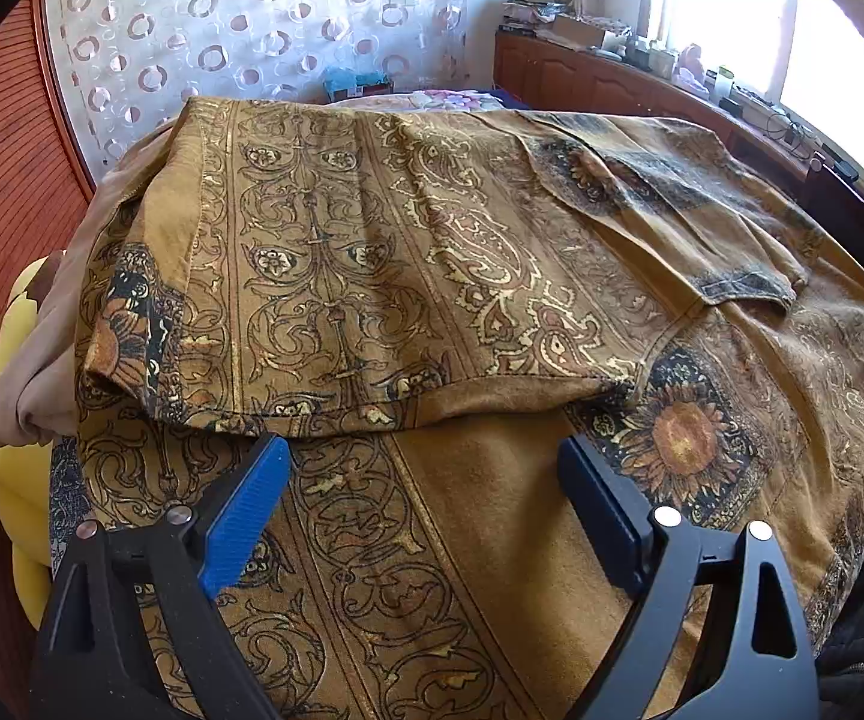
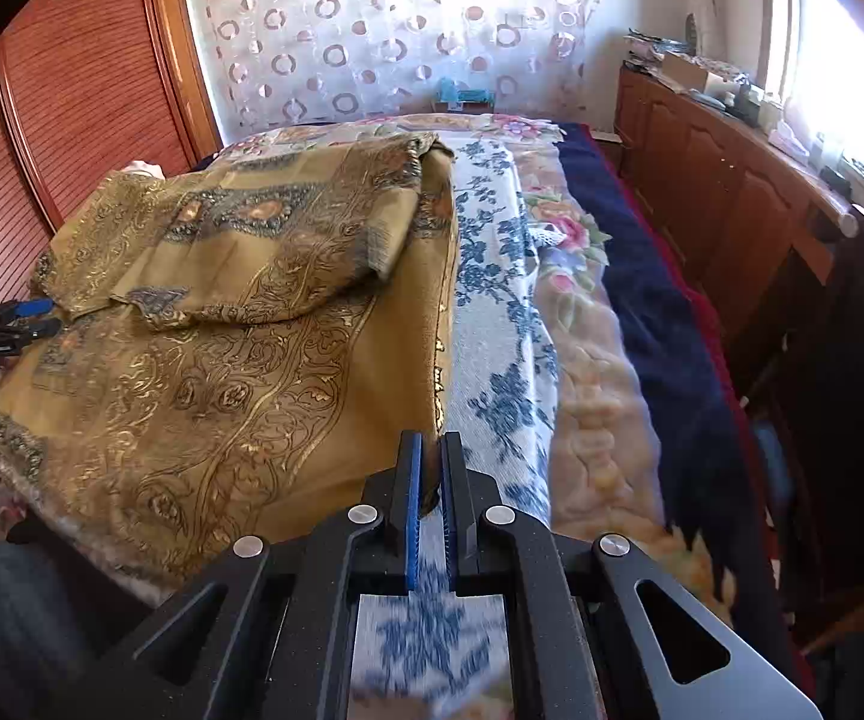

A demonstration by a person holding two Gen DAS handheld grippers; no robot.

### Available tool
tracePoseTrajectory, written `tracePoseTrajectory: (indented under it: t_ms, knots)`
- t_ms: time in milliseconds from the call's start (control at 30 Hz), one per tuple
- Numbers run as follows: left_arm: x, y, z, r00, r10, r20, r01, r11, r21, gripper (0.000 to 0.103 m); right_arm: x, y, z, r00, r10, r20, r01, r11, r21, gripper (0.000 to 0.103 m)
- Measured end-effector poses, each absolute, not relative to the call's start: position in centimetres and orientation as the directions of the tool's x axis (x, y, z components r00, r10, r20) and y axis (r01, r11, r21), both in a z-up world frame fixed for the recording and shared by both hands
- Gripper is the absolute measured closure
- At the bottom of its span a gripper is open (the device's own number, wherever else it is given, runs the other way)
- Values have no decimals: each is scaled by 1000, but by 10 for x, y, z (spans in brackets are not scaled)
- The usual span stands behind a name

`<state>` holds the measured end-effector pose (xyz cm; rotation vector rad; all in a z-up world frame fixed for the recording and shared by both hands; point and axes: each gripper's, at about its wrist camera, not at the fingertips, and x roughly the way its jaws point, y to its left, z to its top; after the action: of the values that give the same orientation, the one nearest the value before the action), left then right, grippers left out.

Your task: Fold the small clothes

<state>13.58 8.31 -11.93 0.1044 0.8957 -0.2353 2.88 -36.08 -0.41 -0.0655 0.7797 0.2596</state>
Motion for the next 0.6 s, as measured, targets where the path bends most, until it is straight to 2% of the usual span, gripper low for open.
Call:
tracePoseTrajectory:
  t_ms: [133,200,267,333,400,600]
  knots:
    - [136,84,-119,601,-160,-783,246,969,-9,12,16,-361,5,706,160,-690,-238,971,-18,97]
    - [136,84,-119,600,-160,-783,247,969,-9,12,22,-344,3,717,174,-675,-249,968,-15,92]
    - [136,83,-119,601,-160,-783,247,969,-9,12,27,-335,6,735,166,-658,-247,969,-31,80]
    - [135,83,-119,600,-160,-783,247,969,-9,12,35,-327,9,751,188,-633,-261,965,-23,57]
    - [135,83,-119,601,-160,-783,247,969,-9,12,48,-315,4,759,210,-616,-274,962,-9,47]
    - [136,83,-119,601,-160,-783,247,969,-9,11,102,-288,-7,734,244,-633,-289,957,34,47]
